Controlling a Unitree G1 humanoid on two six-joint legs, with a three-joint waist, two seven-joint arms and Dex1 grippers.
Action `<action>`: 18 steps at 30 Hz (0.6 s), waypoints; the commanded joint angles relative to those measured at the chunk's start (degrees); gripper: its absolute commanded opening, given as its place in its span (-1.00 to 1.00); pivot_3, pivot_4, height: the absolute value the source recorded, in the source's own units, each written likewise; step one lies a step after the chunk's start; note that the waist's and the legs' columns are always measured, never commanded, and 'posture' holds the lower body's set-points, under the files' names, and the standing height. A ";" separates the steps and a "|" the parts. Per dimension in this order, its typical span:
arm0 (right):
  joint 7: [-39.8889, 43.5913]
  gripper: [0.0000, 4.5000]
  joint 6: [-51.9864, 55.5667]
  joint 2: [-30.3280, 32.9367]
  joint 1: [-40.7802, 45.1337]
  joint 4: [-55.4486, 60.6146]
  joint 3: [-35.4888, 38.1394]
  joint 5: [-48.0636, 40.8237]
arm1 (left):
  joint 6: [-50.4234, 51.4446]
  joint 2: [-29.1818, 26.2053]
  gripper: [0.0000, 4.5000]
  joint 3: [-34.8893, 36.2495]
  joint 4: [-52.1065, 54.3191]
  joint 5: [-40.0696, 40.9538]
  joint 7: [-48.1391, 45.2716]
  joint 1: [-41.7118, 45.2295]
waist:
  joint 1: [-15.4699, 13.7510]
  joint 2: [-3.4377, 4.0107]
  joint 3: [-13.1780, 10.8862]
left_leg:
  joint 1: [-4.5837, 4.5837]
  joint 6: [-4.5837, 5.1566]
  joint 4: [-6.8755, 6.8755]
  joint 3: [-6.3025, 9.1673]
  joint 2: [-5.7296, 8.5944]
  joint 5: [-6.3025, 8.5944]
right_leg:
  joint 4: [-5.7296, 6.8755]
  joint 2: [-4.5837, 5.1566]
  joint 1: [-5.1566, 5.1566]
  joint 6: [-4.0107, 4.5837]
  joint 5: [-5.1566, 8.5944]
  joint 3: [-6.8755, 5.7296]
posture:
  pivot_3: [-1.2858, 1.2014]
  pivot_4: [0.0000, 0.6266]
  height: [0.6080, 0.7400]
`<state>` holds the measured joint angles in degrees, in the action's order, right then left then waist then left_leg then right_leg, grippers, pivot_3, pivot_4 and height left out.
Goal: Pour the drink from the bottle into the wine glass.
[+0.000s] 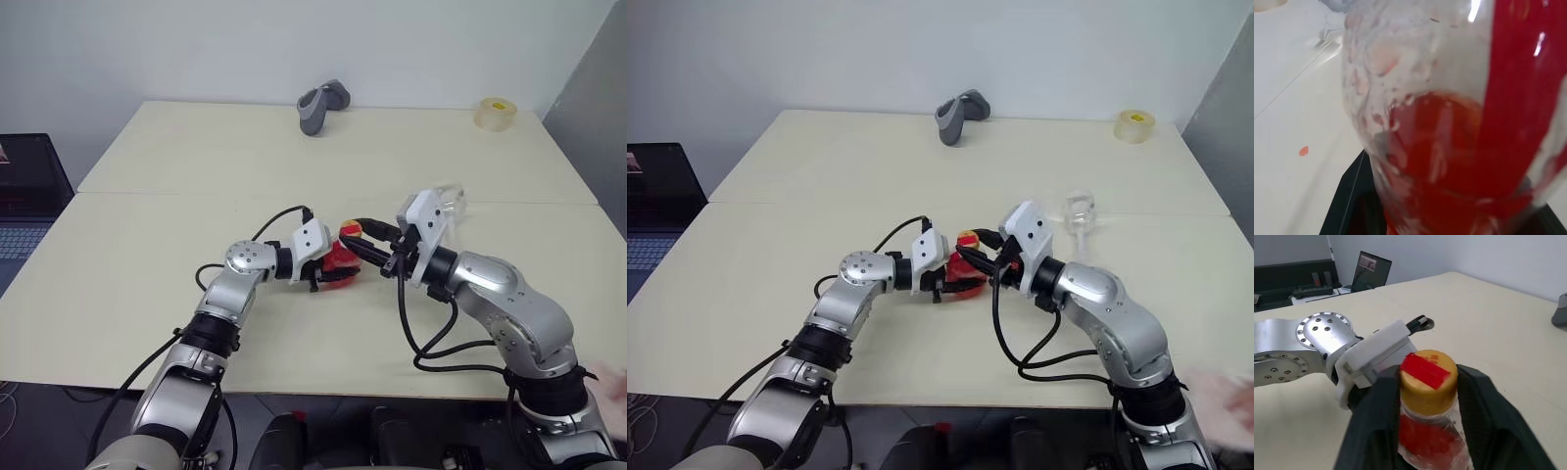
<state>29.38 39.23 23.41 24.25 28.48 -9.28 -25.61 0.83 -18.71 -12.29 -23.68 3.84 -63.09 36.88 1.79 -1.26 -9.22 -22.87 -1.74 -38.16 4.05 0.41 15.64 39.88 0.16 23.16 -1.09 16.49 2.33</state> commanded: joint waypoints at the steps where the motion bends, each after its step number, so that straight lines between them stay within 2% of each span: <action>1: 1.60 -0.45 -2.54 0.47 1.43 0.64 -0.23 1.21 | -0.40 -0.19 -0.20 -0.83 1.64 0.49 -1.10 0.97 | 0.00 0.00 0.00 | 0.00 0.00 0.00 0.00 0.00 0.00 | 0.00 0.00 0.00 0.00 0.00 0.00 | 0.03 -0.52 1.00; 4: 9.49 -0.45 -5.98 3.70 3.97 -2.35 -0.71 0.79 | 1.07 -0.57 -0.25 -1.34 4.56 2.16 -3.82 0.36 | 0.01 0.02 -0.02 | 0.00 0.00 0.00 -0.01 0.00 0.00 | 0.00 0.00 0.00 0.00 0.00 0.00 | 0.03 -0.52 1.00; 10: 35.26 -0.45 -15.04 12.78 15.58 -18.07 -3.38 0.75 | 4.28 -4.08 -0.35 -4.38 14.53 6.58 -13.35 -2.29 | 0.21 0.11 -0.09 | 0.03 0.01 0.02 -0.10 -0.02 0.00 | -0.03 -0.04 0.01 0.00 0.00 -0.11 | 0.03 -0.52 1.00; 14: 43.07 -0.45 -17.60 13.93 20.17 -24.80 -5.53 2.02 | 5.16 -5.04 -0.49 -5.39 16.43 6.66 -14.14 -3.14 | 0.07 0.12 -0.10 | 0.04 0.02 0.03 -0.04 -0.05 0.00 | -0.02 -0.05 0.01 0.02 0.01 -0.09 | 0.03 -0.52 1.00; 18: 44.58 -0.45 -12.64 13.93 21.01 -22.96 -5.44 -0.40 | 5.89 -3.50 -0.57 -3.95 14.59 6.27 -9.77 -3.05 | -0.03 0.12 -0.10 | -0.02 0.01 -0.03 -0.02 -0.03 0.00 | -0.03 0.01 0.01 0.02 0.01 -0.04 | 0.03 -0.52 1.00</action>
<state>74.01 24.90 36.43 43.98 4.21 -15.79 -26.04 7.19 -23.30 -17.12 -11.57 8.06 -73.76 33.10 1.76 -1.14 -9.32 -22.91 -1.72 -38.20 4.04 0.38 15.64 39.84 0.19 23.18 -1.08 16.49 2.30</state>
